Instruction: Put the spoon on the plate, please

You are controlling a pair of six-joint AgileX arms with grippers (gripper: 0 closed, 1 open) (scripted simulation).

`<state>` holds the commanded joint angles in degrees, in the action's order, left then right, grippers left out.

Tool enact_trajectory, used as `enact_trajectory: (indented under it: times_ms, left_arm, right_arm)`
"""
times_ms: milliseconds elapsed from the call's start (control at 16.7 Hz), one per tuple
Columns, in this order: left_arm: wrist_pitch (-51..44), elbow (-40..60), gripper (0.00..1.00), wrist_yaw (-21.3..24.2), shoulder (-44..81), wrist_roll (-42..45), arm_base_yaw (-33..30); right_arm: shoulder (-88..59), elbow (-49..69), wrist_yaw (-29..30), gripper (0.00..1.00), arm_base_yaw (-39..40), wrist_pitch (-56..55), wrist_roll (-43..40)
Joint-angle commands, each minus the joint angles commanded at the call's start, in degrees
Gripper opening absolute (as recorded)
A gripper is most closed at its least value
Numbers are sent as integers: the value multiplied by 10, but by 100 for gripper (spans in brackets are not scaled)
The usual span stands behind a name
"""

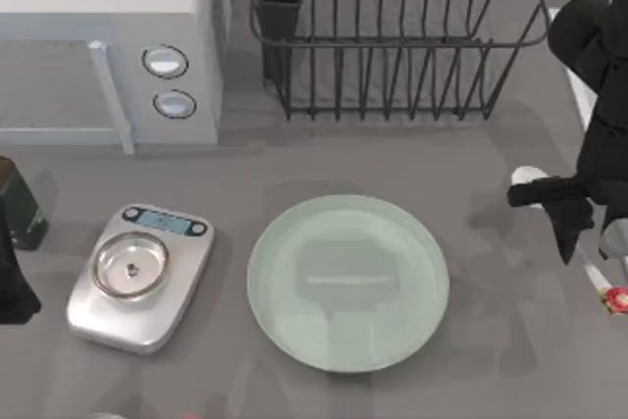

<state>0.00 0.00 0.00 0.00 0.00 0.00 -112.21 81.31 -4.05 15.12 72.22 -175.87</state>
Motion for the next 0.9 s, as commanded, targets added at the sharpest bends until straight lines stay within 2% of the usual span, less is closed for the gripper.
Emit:
enact_trajectory:
  times_ms: [240, 480, 720, 900]
  left_arm:
    - [0, 0, 100, 0, 0, 0, 0]
    - [0, 0, 100, 0, 0, 0, 0]
    - [0, 0, 100, 0, 0, 0, 0]
    - [0, 0, 100, 0, 0, 0, 0]
  right_arm:
    - [-70, 74, -9, 0, 118, 0, -218]
    - [-110, 146, 5, 0, 220, -22, -379]
    - [-120, 196, 28, 0, 279, -46, -469]
    - [-121, 204, 33, 0, 288, -50, -482]
